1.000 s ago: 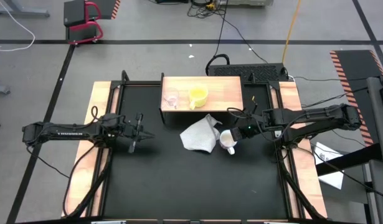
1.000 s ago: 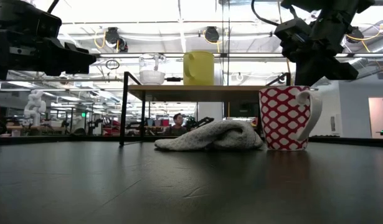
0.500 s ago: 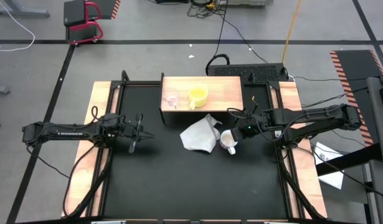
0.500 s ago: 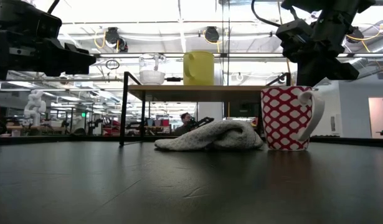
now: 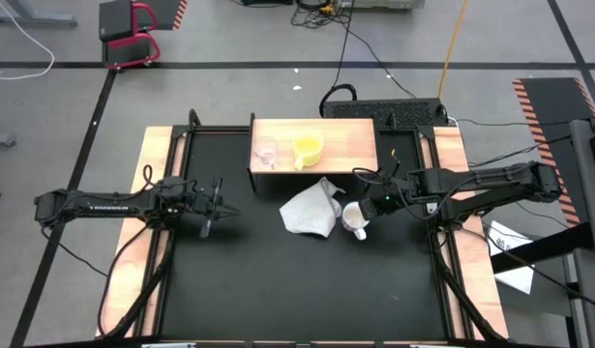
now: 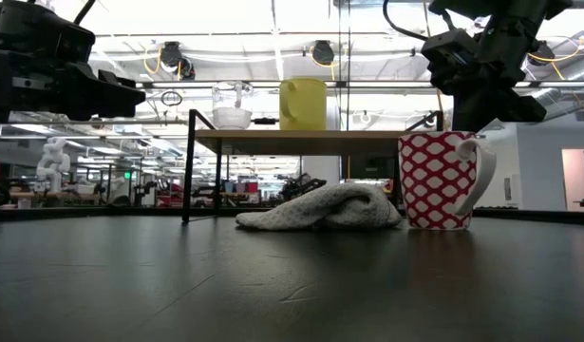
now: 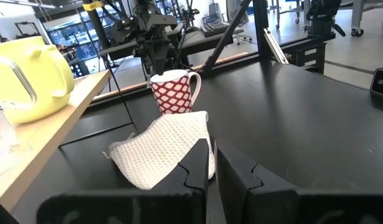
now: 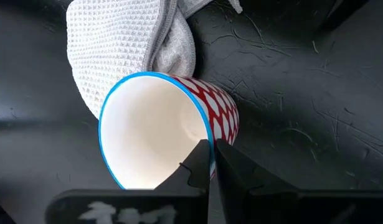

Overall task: Stack small to large cups/mugs on shelf
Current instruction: Move the red pattern white mug near the shelf, then put the red pattern white mug on the shelf

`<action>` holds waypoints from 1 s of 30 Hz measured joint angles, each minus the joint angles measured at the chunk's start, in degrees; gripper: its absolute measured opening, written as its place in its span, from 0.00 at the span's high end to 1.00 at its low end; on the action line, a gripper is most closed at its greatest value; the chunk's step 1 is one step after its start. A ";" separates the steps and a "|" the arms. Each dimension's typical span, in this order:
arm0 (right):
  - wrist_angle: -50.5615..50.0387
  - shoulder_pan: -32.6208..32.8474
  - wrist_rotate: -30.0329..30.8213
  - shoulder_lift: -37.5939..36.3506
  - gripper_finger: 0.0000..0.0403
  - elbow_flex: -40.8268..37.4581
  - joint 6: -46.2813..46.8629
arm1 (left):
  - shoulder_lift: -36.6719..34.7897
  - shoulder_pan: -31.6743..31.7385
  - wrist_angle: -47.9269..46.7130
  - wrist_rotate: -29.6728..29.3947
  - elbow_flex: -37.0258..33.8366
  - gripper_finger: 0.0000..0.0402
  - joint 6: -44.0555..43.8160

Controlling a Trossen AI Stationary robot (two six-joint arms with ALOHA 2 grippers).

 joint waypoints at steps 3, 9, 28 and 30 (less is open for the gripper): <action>0.00 0.00 0.00 -0.02 0.96 0.02 -0.12 | 0.02 0.00 0.02 0.00 0.00 0.92 0.04; 0.00 0.00 0.02 -0.07 0.84 0.07 -0.04 | 0.00 0.02 0.04 0.00 0.00 0.92 -0.02; -0.22 0.00 0.01 -1.65 0.75 0.07 -4.30 | 0.00 0.01 0.09 0.02 0.00 0.92 -0.67; -0.65 0.00 0.02 -2.93 0.75 0.07 -4.84 | 0.00 0.01 0.18 0.02 0.00 0.92 -0.99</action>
